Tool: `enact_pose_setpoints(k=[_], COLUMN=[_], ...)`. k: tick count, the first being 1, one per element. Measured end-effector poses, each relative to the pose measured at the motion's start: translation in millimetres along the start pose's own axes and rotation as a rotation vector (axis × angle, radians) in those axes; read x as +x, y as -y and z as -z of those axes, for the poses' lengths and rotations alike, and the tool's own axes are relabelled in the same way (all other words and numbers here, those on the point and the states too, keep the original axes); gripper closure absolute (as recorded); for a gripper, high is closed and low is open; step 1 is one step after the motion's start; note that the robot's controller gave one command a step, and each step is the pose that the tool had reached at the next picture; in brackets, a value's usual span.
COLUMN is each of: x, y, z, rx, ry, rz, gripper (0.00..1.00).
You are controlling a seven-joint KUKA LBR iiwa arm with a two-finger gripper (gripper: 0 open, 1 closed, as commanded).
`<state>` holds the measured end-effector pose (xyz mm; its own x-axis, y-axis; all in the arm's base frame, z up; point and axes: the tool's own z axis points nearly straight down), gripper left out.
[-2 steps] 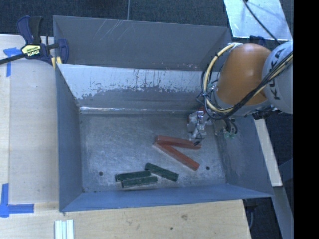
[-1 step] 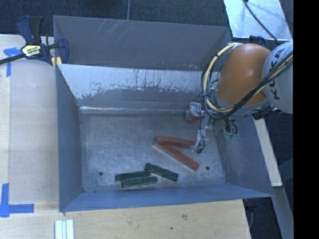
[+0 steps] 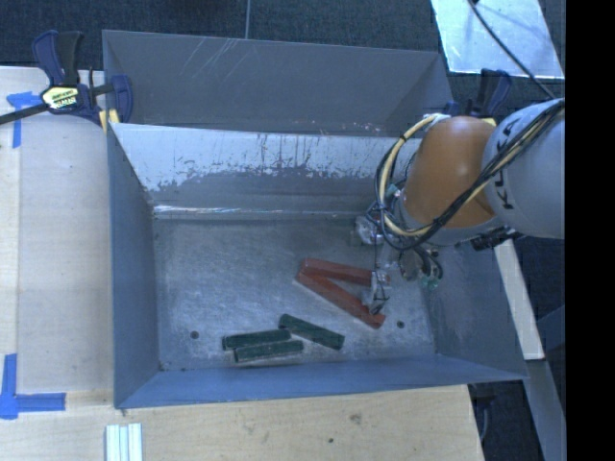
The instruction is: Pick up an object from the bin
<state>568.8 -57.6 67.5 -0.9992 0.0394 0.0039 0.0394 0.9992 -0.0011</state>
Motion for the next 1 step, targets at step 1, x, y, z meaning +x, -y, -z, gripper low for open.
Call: enact_pose_setpoints(k=[1], x=[-2.3], y=[-0.5], z=[4.0], rx=[-0.001], ry=[0.008], rz=[0.0], gripper=[1.0])
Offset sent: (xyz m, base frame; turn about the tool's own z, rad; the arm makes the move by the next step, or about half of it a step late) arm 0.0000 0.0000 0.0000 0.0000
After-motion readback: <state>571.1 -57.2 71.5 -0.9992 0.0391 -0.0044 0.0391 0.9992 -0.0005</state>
